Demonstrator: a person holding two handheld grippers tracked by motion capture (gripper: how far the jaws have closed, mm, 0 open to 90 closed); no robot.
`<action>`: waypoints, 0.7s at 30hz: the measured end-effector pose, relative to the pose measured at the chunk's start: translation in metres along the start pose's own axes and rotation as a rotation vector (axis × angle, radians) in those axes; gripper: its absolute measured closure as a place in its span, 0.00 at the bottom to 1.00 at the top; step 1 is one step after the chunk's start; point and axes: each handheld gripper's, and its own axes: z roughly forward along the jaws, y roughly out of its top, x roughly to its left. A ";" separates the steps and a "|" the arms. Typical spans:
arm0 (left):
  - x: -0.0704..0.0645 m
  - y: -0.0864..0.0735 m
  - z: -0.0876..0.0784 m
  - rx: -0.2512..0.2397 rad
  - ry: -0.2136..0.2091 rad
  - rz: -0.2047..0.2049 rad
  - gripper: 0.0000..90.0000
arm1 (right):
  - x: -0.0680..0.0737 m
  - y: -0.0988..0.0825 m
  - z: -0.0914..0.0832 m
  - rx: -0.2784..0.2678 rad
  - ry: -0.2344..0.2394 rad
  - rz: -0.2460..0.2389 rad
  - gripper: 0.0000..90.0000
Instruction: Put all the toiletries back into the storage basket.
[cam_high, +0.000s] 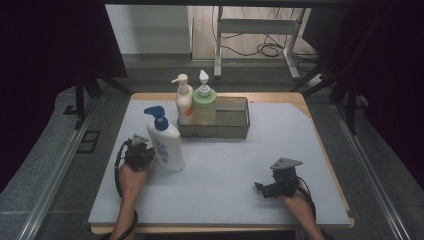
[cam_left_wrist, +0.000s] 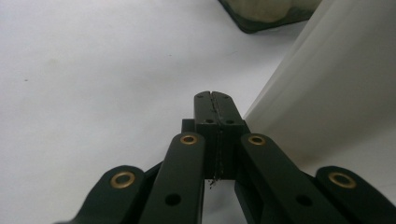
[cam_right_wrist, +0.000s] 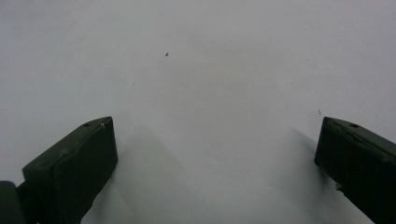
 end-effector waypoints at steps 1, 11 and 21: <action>-0.002 0.000 0.000 -0.001 -0.003 0.001 0.99 | 0.000 0.000 0.000 0.001 0.000 0.000 0.00; -0.015 0.001 0.003 0.009 -0.032 0.023 0.99 | 0.000 0.000 0.000 0.001 0.001 0.001 0.00; -0.032 0.004 0.006 0.026 -0.045 0.055 0.99 | 0.000 0.000 0.000 0.000 0.000 0.001 0.00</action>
